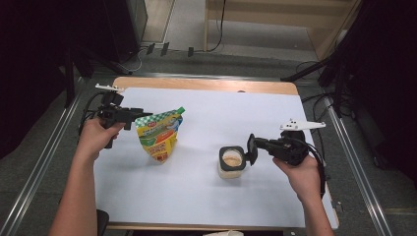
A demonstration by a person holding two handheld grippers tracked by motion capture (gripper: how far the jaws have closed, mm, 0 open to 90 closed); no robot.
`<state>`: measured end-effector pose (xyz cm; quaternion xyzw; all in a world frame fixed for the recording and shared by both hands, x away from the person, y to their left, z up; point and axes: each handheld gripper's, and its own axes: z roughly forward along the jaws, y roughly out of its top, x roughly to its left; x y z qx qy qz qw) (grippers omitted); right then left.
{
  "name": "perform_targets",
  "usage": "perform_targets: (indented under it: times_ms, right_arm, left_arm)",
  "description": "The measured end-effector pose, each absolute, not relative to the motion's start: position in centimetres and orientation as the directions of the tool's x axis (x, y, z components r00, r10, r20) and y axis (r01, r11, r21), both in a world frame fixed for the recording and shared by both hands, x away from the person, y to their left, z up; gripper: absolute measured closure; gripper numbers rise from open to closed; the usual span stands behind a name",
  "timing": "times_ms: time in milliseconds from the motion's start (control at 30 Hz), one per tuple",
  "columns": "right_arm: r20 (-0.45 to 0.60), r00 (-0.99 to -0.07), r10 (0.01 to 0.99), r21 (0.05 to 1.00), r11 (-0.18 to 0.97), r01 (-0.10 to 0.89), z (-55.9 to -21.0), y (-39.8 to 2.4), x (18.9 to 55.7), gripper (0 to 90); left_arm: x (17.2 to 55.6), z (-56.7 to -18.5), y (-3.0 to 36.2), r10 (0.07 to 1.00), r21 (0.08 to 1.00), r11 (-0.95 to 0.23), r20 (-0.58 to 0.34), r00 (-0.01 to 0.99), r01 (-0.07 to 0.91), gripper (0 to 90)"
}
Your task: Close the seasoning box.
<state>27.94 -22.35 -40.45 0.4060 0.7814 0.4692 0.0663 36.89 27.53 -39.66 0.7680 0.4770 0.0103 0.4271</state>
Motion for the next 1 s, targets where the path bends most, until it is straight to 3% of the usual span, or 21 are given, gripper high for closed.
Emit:
perform_targets:
  times_ms: [1000]
  right_arm:
    - [0.264, -0.738, 0.621, 0.767, 0.328, 0.551, -42.5, -17.9, 27.7, 90.0]
  left_arm:
    - [37.1, -40.1, 27.1, 0.739, 0.647, -0.199, -0.395, 0.546, 0.736, 35.3]
